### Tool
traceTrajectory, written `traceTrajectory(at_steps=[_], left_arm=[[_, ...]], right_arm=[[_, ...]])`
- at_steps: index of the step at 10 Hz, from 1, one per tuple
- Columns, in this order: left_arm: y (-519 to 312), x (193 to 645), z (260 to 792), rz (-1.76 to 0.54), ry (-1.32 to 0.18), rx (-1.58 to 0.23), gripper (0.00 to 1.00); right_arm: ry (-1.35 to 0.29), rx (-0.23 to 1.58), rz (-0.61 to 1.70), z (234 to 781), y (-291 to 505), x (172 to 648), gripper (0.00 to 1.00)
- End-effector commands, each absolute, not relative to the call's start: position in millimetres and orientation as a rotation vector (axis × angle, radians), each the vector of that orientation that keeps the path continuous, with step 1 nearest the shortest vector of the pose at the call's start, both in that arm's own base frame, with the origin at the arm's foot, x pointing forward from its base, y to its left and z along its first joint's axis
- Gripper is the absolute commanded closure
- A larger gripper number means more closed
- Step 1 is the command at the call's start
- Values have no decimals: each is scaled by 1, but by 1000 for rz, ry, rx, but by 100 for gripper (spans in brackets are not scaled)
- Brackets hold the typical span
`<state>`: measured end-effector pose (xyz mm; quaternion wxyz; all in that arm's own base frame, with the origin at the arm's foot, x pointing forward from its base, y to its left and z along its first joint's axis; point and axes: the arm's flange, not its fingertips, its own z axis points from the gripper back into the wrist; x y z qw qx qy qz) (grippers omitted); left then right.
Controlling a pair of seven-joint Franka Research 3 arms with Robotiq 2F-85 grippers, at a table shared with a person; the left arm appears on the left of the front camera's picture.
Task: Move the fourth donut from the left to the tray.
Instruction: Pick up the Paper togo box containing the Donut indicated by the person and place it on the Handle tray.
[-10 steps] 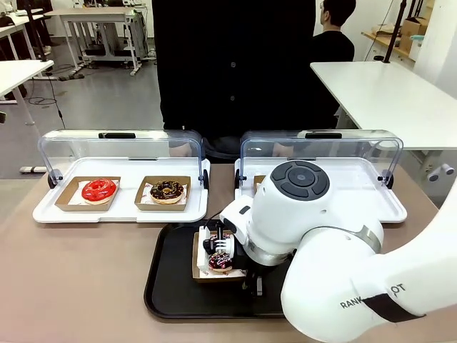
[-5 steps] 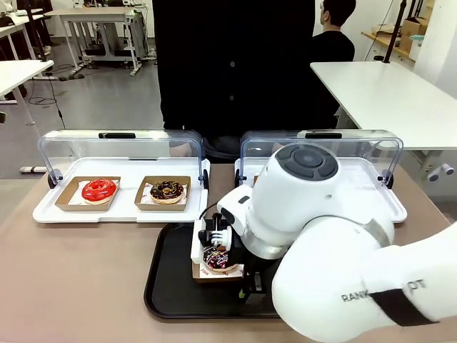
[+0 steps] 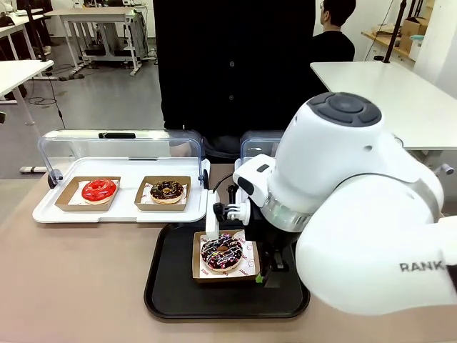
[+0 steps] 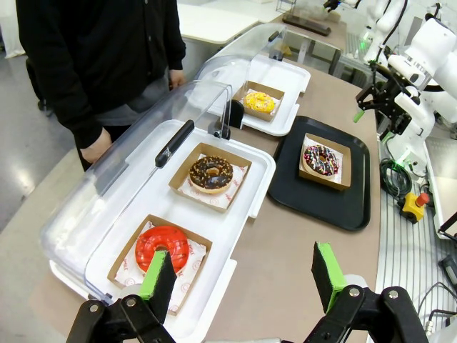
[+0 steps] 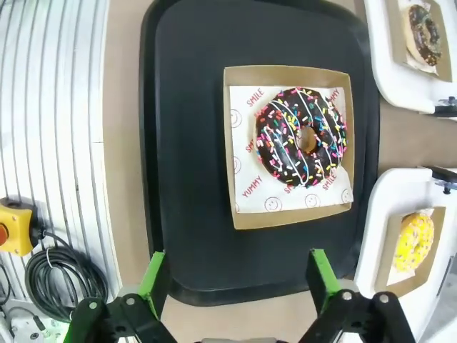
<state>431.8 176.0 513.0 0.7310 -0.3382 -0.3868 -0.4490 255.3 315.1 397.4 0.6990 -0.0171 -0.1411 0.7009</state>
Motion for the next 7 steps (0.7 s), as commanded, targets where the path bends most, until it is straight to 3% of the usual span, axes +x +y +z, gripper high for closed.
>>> traceTrajectory(at_steps=[1,7], left_arm=[[175,431,514,-994,-845,-752,0],[175,431,514,-994,-845,-752,0]], right_arm=[[-320,-54,1555,393,319,255,0],[-320,-54,1555,393,319,255,0]])
